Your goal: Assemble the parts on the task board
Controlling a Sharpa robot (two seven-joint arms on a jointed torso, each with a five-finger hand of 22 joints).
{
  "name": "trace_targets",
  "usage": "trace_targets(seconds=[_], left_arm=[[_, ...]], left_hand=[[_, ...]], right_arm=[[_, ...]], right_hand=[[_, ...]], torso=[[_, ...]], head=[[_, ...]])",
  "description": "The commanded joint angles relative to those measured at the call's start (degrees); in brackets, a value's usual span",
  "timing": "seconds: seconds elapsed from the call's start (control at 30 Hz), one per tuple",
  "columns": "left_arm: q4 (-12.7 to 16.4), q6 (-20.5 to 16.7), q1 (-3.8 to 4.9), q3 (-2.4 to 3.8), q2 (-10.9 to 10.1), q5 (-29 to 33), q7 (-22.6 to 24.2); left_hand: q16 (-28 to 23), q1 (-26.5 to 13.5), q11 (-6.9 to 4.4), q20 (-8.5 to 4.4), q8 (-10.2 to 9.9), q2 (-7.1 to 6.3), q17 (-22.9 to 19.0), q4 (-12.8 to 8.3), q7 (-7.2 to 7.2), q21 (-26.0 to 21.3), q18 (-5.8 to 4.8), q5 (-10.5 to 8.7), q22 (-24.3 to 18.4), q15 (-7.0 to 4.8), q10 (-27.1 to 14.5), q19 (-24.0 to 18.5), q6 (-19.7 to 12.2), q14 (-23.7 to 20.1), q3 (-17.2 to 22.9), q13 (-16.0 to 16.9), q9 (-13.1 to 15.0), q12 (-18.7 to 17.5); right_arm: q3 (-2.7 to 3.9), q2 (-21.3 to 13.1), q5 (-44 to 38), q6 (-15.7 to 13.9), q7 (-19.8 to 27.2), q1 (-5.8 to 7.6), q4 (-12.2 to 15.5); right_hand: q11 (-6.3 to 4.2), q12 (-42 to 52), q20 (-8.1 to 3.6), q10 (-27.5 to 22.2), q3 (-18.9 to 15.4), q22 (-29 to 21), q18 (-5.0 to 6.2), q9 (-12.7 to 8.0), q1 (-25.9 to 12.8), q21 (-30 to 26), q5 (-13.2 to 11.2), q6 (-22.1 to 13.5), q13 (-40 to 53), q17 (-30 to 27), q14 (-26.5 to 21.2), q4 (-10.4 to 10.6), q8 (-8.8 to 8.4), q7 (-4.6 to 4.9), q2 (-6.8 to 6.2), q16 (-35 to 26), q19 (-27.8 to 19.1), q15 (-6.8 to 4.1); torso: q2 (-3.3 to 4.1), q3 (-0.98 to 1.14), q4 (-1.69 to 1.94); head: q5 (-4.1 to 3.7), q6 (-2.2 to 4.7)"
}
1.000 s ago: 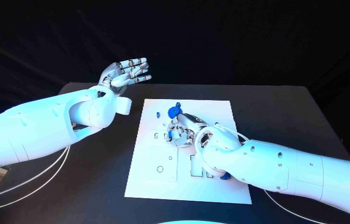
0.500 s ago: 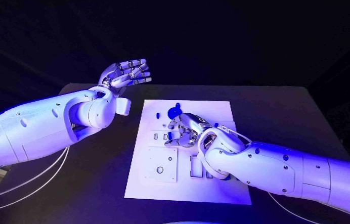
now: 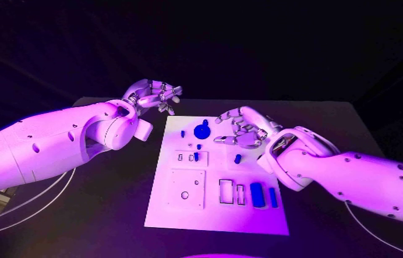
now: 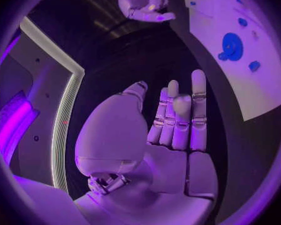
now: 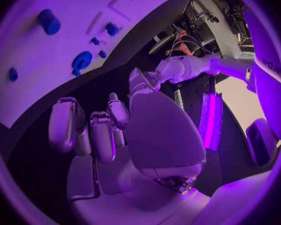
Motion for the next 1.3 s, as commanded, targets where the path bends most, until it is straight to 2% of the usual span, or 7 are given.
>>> trace_targets(seconds=[0.03,0.13,0.2,0.27,0.53,0.6,1.3], left_arm=[[0.5,11.1,0.07,0.03,0.4,-18.8,-15.6],[0.6,14.2,0.09,0.03,0.8,-22.8,-20.2],[0.6,16.7,0.10,0.02,1.4,-26.5,-24.3],[0.5,19.3,0.12,0.02,2.0,-29.2,-27.4],[-0.4,27.4,0.29,-0.07,4.8,-35.3,-34.8],[-0.6,28.5,0.36,-0.11,5.4,-36.4,-35.6],[-2.6,31.9,1.07,-1.88,9.6,-36.5,-37.0]], left_hand=[[5.5,-1.4,-1.33,-0.80,4.6,0.35,7.9,0.1,-1.32,9.9,-1.09,0.00,10.9,-1.14,-0.4,3.0,-0.8,5.0,0.2,6.4,3.4,8.6],[8.7,-3.6,-2.26,-1.43,8.2,0.87,13.4,0.1,-2.64,16.5,-2.23,0.18,19.1,-1.99,-0.7,6.0,-1.0,8.3,0.6,11.5,6.4,15.3],[11.1,-5.5,-3.03,-1.92,10.4,1.56,17.9,0.0,-3.19,20.5,-3.14,0.18,24.7,-2.55,3.0,8.9,-0.6,10.6,1.0,20.2,8.4,22.6],[11.3,-6.9,-3.12,-2.07,10.9,1.68,18.3,0.1,-3.27,21.2,-3.26,0.15,25.6,-2.67,3.2,9.1,-0.8,10.9,1.0,21.6,9.1,23.6],[11.2,-10.9,-2.93,-2.05,11.3,1.96,18.2,0.1,-3.04,21.8,-3.30,-0.01,26.1,-2.51,1.8,8.7,-1.5,10.8,0.2,21.1,10.1,23.1],[11.2,-11.6,-2.94,-2.02,11.4,1.89,18.3,0.1,-3.08,21.9,-3.28,-0.27,26.1,-2.51,1.9,8.6,-1.5,10.8,-0.1,21.4,10.3,23.3],[11.2,-12.5,-3.08,-2.03,12.0,2.04,18.4,0.1,-3.25,22.9,-3.61,-0.56,27.9,-2.61,2.2,9.7,-1.3,10.9,-0.4,21.9,10.9,23.7]], right_arm=[[0.08,-2.6,12.8,-0.1,6.3,1.11,0.9],[0.14,-4.6,16.0,0.1,6.4,1.90,1.2],[0.17,-6.2,18.3,0.1,6.4,2.47,1.3],[0.19,-7.3,19.5,0.1,6.3,2.80,1.2],[0.20,-9.1,21.3,0.5,5.2,3.30,0.4],[0.20,-9.3,21.4,0.6,5.0,3.34,0.3],[0.19,-9.2,19.6,1.7,2.6,3.41,-0.8]], right_hand=[[0.00,-0.3,-0.04,-0.5,-0.2,5.3,1.10,-0.1,-0.7,-0.2,0.3,0.4,-0.1,8.2,4.2,0.2,0.29,-0.04,0.11,-0.2,-0.3,0.07],[-0.03,-0.2,-0.07,-0.5,-0.2,5.4,1.06,-0.1,-0.8,-0.1,0.7,0.5,0.0,8.3,4.2,0.2,0.35,-0.07,0.23,-0.2,-0.2,0.04],[-0.08,-0.1,-0.13,-0.4,-0.1,5.4,1.05,-0.2,-0.7,-0.2,1.8,0.5,0.0,8.3,4.2,0.1,0.42,-0.10,0.42,-0.2,-0.1,-0.01],[-0.08,-0.2,-0.14,-0.5,-0.1,5.4,1.05,-0.2,-0.7,-0.2,1.9,0.5,-0.1,8.2,4.2,0.1,0.43,-0.11,0.42,-0.2,-0.1,-0.02],[-0.08,-0.2,-0.14,-0.5,-0.2,5.3,1.07,-0.2,-0.8,-0.3,2.1,0.5,-0.1,8.0,4.1,0.1,0.44,-0.11,0.40,-0.3,-0.2,-0.02],[-0.08,-0.2,-0.14,-0.5,-0.2,5.3,1.07,-0.2,-0.8,-0.3,2.1,0.5,-0.1,8.0,4.1,0.1,0.44,-0.11,0.40,-0.3,-0.2,-0.02],[-0.09,-0.3,-0.15,-0.7,-0.2,5.1,1.17,-0.2,-0.8,-0.7,2.3,0.4,-0.3,7.7,4.0,0.1,0.45,-0.11,0.36,-0.5,-0.4,-0.03]], torso=[[-0.62,0.08,-0.46],[-0.76,0.15,-0.49],[-0.87,0.24,-0.60],[-0.91,0.34,-0.67],[-0.85,0.55,-0.86],[-0.82,0.43,-0.70],[-0.80,0.27,-0.68]], head=[[0.26,-0.38],[0.31,-0.53],[0.40,-0.71],[0.50,-0.83],[0.65,-1.12],[0.48,-1.16],[0.34,-2.26]])
